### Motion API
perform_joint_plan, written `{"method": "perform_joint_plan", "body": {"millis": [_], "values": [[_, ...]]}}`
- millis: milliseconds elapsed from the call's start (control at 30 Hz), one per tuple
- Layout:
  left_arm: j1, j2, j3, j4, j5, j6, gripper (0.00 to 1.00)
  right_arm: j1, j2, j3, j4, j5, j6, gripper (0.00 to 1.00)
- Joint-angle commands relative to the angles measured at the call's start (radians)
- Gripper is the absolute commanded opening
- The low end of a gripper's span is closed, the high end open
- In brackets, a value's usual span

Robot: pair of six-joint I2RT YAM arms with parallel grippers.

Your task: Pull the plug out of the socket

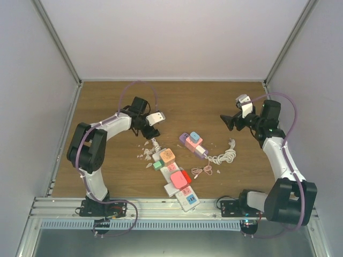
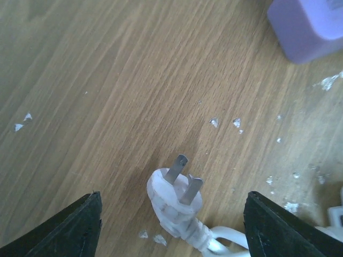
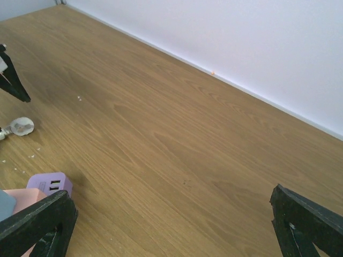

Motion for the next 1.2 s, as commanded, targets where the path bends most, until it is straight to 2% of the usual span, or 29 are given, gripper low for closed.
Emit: {"method": "perform_joint_plan", "body": {"millis": [0, 367, 533, 633, 800, 1167], "values": [[-0.027, 0.043, 0.012, 0.069, -0.076, 0.047, 0.71, 0.011, -0.016, -0.014, -0.012, -0.007, -0.026, 1.0], [-0.043, 0.13, 0.006, 0.135, -0.174, 0.084, 0.57, 0.013, 0.001, -0.014, -0.014, 0.008, -0.038, 0.99], [-0.038, 0.163, 0.038, 0.156, -0.232, 0.068, 0.44, 0.013, 0.004, -0.015, -0.014, 0.01, -0.043, 0.99], [-0.026, 0.19, 0.075, 0.164, -0.269, 0.049, 0.39, 0.013, 0.005, -0.013, -0.015, 0.01, -0.045, 1.0], [0.015, 0.237, 0.154, 0.179, -0.295, 0.016, 0.36, 0.013, 0.004, -0.015, -0.016, 0.011, -0.051, 1.0], [0.131, 0.39, 0.354, 0.193, -0.345, -0.044, 0.35, 0.013, 0.017, -0.013, -0.016, 0.016, -0.058, 1.0]]}}
